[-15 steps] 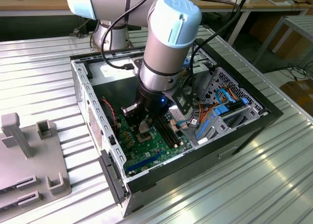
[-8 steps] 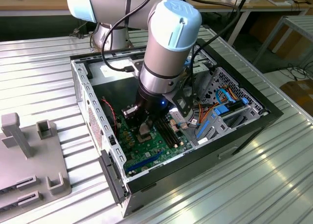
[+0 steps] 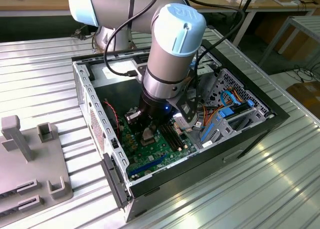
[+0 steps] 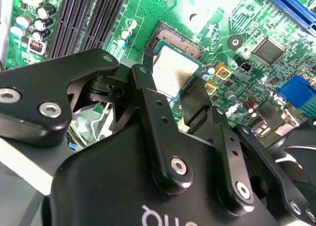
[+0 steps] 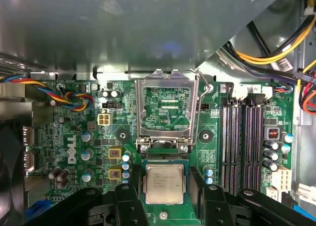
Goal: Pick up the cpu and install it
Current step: 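Place the cpu into insertion slot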
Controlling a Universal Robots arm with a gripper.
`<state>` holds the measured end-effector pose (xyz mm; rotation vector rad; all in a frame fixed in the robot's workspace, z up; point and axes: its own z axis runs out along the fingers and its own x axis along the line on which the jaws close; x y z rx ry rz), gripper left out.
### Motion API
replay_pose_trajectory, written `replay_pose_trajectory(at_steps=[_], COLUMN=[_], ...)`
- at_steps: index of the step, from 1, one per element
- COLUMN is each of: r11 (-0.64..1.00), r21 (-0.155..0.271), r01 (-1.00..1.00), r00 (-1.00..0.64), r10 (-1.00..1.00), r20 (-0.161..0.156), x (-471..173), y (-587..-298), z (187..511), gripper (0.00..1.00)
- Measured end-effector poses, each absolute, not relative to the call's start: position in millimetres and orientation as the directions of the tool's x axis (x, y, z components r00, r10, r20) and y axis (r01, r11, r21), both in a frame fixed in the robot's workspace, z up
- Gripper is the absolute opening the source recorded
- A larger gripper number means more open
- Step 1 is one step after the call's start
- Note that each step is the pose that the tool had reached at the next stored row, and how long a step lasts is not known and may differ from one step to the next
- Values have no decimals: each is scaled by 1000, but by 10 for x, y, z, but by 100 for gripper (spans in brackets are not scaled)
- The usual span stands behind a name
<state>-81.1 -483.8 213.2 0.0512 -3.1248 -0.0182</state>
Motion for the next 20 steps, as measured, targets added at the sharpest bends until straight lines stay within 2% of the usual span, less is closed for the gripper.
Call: replay_pose_trajectory(at_steps=[20], r11=[999], r21=[10], r01=[-33], r00=[-999], r10=[-33], r20=[15], x=[-811], y=[-4870], z=[1977], gripper=[47])
